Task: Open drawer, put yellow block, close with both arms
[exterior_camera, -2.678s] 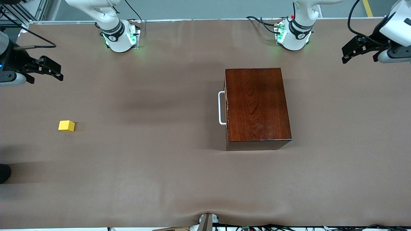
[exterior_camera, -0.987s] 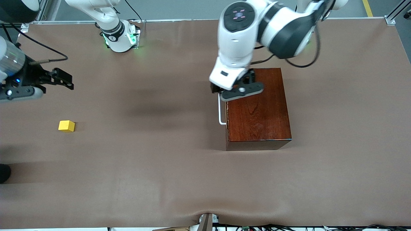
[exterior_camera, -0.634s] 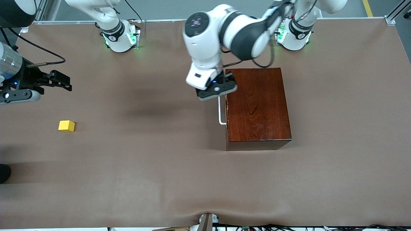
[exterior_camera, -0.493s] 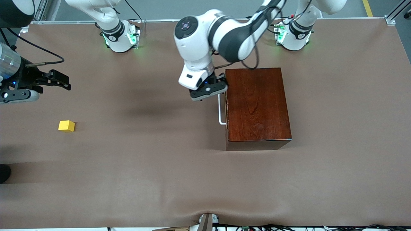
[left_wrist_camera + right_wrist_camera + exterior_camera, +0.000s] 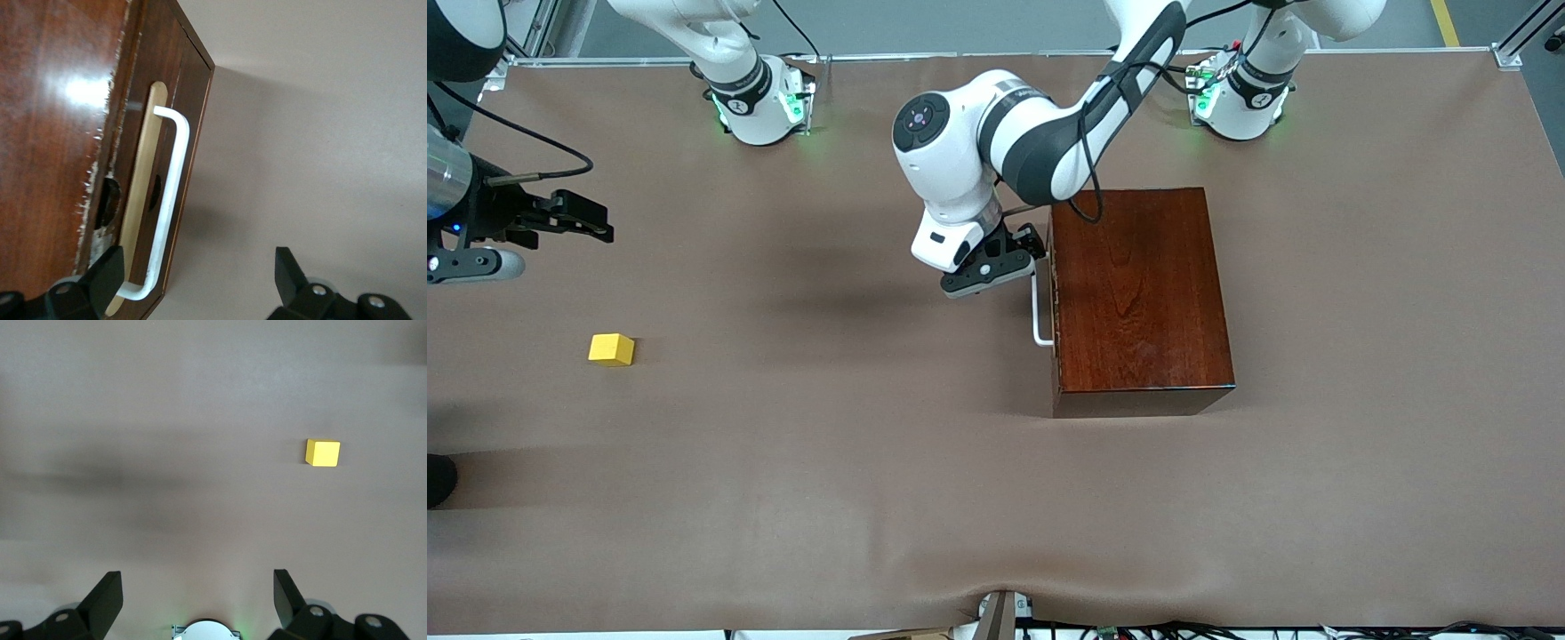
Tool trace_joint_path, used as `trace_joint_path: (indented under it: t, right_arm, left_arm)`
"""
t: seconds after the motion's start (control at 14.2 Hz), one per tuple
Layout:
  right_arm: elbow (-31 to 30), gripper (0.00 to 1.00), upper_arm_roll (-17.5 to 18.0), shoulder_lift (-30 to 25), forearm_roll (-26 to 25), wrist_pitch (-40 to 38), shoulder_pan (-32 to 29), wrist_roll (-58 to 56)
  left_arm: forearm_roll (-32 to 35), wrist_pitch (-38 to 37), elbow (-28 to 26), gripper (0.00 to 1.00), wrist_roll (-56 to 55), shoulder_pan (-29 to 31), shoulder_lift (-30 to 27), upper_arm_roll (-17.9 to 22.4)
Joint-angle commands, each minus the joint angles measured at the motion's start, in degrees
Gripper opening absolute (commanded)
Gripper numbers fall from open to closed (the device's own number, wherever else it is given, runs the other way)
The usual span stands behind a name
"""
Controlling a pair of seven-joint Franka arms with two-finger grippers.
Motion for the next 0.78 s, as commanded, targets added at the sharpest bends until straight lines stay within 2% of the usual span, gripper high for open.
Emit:
trace_joint_path:
  t: [0.0, 0.42, 0.7]
  right_arm:
    - [1.2, 1.00, 0.5, 0.6, -0.6, -1.3, -0.7, -0.1]
    - [0.6, 1.00, 0.6, 1.5, -0.8, -2.5, -0.5, 0.4]
    - [-0.9, 1.00, 0.6, 2.4, -2.2, -1.1, -0.5, 0.6]
  left_arm:
    - [1.4, 0.4, 2.0, 1.00, 1.2, -1.5, 2.6, 1.2]
    - [1.5, 0.4, 1.9, 1.00, 12.4, -1.9, 3.5, 1.4]
    - [3.4, 0.0, 1.6, 1.00, 12.6, -2.5, 4.6, 1.3]
